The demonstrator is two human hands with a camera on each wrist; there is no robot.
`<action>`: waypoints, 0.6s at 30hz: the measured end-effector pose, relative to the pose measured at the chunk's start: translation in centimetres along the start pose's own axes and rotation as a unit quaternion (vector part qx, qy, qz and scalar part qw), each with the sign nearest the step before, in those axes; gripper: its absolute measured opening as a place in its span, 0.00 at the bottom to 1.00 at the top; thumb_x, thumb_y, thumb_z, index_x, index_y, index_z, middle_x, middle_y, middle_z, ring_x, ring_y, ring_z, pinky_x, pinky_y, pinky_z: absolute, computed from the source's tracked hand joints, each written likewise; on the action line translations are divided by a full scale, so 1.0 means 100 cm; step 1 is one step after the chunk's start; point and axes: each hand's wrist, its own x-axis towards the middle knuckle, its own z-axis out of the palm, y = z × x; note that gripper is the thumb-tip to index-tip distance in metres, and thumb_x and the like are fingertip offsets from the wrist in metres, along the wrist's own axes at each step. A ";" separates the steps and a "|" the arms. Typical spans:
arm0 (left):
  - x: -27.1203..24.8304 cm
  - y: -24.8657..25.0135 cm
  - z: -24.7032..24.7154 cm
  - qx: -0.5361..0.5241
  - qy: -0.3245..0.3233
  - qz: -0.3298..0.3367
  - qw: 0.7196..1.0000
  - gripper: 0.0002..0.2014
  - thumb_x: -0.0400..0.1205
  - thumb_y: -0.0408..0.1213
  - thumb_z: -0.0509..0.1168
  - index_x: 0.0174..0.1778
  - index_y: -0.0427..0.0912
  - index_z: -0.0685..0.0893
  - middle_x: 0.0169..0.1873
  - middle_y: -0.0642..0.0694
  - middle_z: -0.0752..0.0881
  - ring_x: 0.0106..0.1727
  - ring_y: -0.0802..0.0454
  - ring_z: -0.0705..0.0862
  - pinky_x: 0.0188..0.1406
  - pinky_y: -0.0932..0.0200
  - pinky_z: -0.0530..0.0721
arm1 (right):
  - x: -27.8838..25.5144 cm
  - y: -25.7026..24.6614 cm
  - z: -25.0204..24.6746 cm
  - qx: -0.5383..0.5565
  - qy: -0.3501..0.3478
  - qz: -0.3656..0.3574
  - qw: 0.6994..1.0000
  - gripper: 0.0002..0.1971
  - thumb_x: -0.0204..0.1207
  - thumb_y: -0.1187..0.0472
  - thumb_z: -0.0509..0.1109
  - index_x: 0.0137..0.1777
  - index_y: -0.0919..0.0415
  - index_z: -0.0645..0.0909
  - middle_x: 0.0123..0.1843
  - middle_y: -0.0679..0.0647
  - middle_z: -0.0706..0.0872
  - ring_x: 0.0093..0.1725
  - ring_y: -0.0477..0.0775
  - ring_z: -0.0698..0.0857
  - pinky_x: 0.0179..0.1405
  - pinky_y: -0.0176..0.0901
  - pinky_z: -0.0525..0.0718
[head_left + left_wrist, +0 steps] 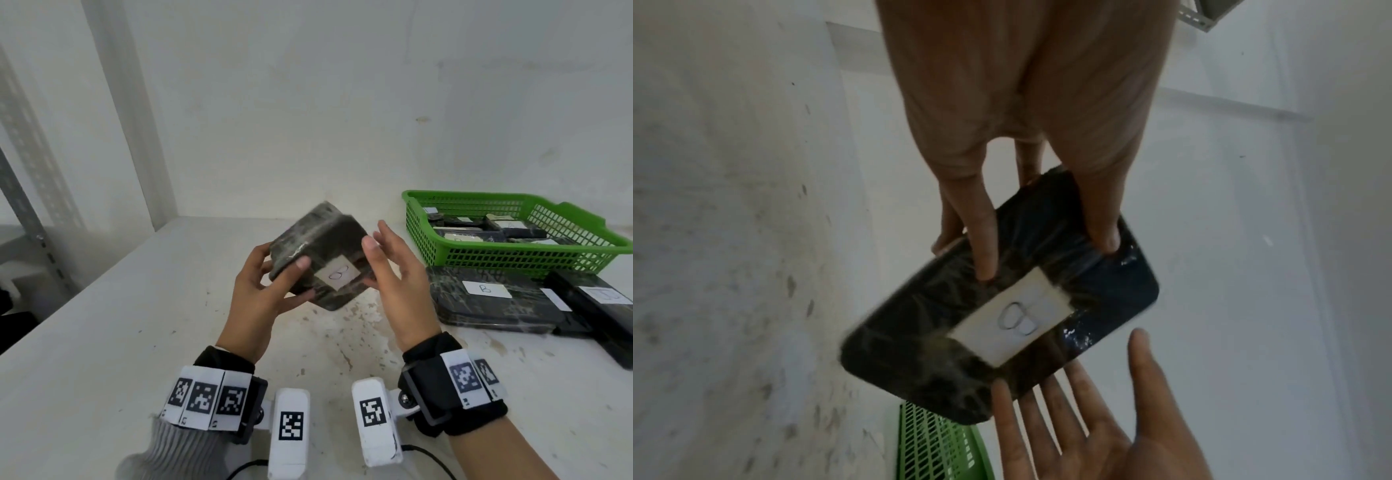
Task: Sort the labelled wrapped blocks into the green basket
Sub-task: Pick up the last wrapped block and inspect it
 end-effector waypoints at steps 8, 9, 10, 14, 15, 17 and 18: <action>0.002 0.002 -0.001 -0.062 0.057 -0.089 0.992 0.26 0.79 0.54 0.63 0.69 0.41 0.79 0.58 0.38 0.89 0.48 0.43 0.92 0.33 0.56 0.90 | 0.017 0.015 -0.024 -0.036 -0.014 0.059 0.998 0.15 0.75 0.52 0.76 0.62 0.48 0.86 0.58 0.47 0.90 0.59 0.54 0.88 0.55 0.47 0.87; 0.003 0.000 -0.002 -0.065 0.068 -0.106 0.990 0.25 0.82 0.54 0.61 0.70 0.42 0.79 0.58 0.39 0.89 0.46 0.44 0.93 0.32 0.56 0.90 | 0.018 0.015 -0.024 -0.025 -0.022 0.067 0.997 0.15 0.76 0.55 0.75 0.63 0.51 0.86 0.56 0.51 0.90 0.55 0.56 0.89 0.49 0.45 0.88; 0.003 -0.002 -0.002 -0.074 0.074 -0.125 0.987 0.24 0.84 0.54 0.60 0.71 0.42 0.79 0.59 0.40 0.89 0.46 0.44 0.93 0.33 0.55 0.91 | 0.018 0.014 -0.023 -0.019 -0.025 0.070 0.997 0.16 0.77 0.57 0.75 0.65 0.53 0.85 0.55 0.53 0.90 0.53 0.54 0.90 0.46 0.43 0.88; 0.001 -0.002 -0.001 -0.078 0.043 -0.204 0.975 0.20 0.86 0.53 0.58 0.63 0.42 0.82 0.50 0.38 0.92 0.46 0.36 0.92 0.34 0.51 0.91 | 0.010 0.006 -0.026 -0.006 -0.015 0.114 0.993 0.14 0.81 0.60 0.71 0.66 0.54 0.81 0.57 0.56 0.89 0.53 0.52 0.90 0.42 0.40 0.88; -0.001 -0.001 0.000 -0.052 0.028 -0.224 0.973 0.20 0.86 0.54 0.58 0.59 0.42 0.83 0.46 0.37 0.93 0.44 0.35 0.92 0.33 0.51 0.91 | 0.006 0.004 -0.030 -0.004 -0.011 0.136 0.991 0.13 0.81 0.60 0.70 0.65 0.53 0.81 0.55 0.57 0.89 0.52 0.54 0.90 0.41 0.43 0.89; -0.004 0.000 0.003 0.013 -0.001 -0.258 0.966 0.21 0.86 0.55 0.58 0.54 0.41 0.84 0.43 0.35 0.92 0.42 0.34 0.92 0.33 0.51 0.92 | -0.004 -0.001 -0.040 -0.006 -0.005 0.167 0.986 0.10 0.82 0.60 0.69 0.62 0.53 0.82 0.49 0.56 0.91 0.46 0.54 0.91 0.38 0.46 0.90; -0.005 0.000 0.005 0.044 -0.017 -0.271 0.961 0.22 0.85 0.56 0.58 0.54 0.40 0.84 0.43 0.33 0.92 0.42 0.34 0.92 0.33 0.51 0.91 | -0.008 -0.003 -0.048 -0.012 0.000 0.173 0.985 0.10 0.82 0.61 0.70 0.61 0.53 0.84 0.47 0.55 0.92 0.46 0.54 0.92 0.39 0.49 0.91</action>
